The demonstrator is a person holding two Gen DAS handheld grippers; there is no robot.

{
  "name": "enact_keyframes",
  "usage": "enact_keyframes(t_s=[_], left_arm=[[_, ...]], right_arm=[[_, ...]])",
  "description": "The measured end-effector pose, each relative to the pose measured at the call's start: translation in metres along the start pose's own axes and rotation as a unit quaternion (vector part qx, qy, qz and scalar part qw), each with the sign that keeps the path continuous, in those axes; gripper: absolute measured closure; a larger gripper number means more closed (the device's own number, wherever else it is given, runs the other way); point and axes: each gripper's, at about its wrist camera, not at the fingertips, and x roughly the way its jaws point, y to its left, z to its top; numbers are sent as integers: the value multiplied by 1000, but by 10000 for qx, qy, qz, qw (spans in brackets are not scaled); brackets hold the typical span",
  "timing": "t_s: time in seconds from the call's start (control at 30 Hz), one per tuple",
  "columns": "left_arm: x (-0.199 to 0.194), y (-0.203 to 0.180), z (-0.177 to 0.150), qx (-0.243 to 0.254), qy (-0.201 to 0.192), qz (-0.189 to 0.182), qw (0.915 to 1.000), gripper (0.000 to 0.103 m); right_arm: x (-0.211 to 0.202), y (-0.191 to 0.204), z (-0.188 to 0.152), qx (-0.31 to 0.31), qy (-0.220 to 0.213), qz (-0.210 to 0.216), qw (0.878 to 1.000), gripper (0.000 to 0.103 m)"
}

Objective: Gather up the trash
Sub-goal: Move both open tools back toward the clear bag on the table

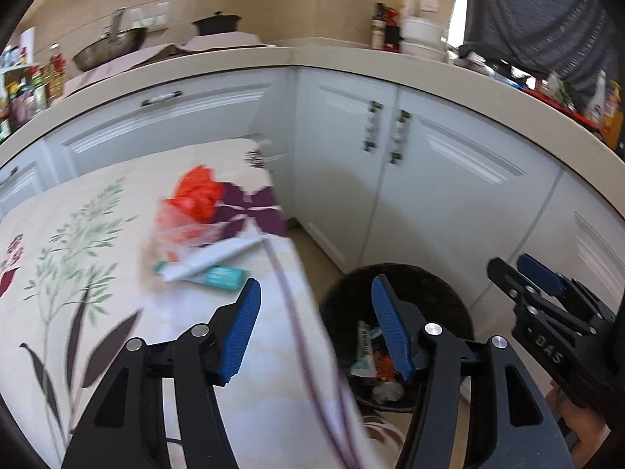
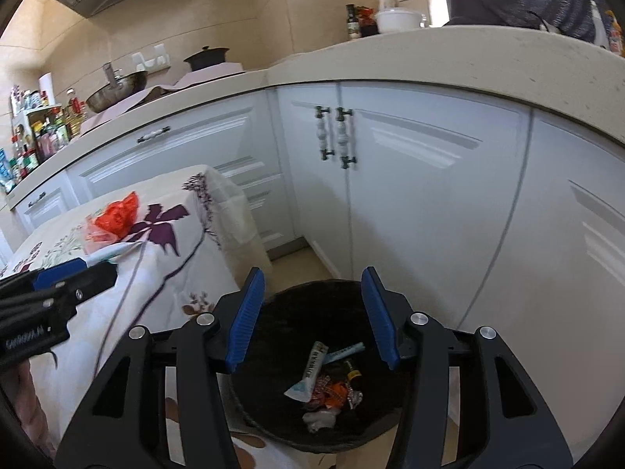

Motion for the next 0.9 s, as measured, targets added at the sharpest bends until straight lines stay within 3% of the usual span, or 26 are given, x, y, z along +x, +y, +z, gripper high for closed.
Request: enact_keyframes(t_s=[0.4,0.9], left_arm=[[-5,55,4,-413,-29,469,9980,43],[13,76,12,-482,79,650,9967,43]], right_arm=[[11,44,4,-222,130,399,9989,52],[34,74,29,-402,60,691,9968,52]])
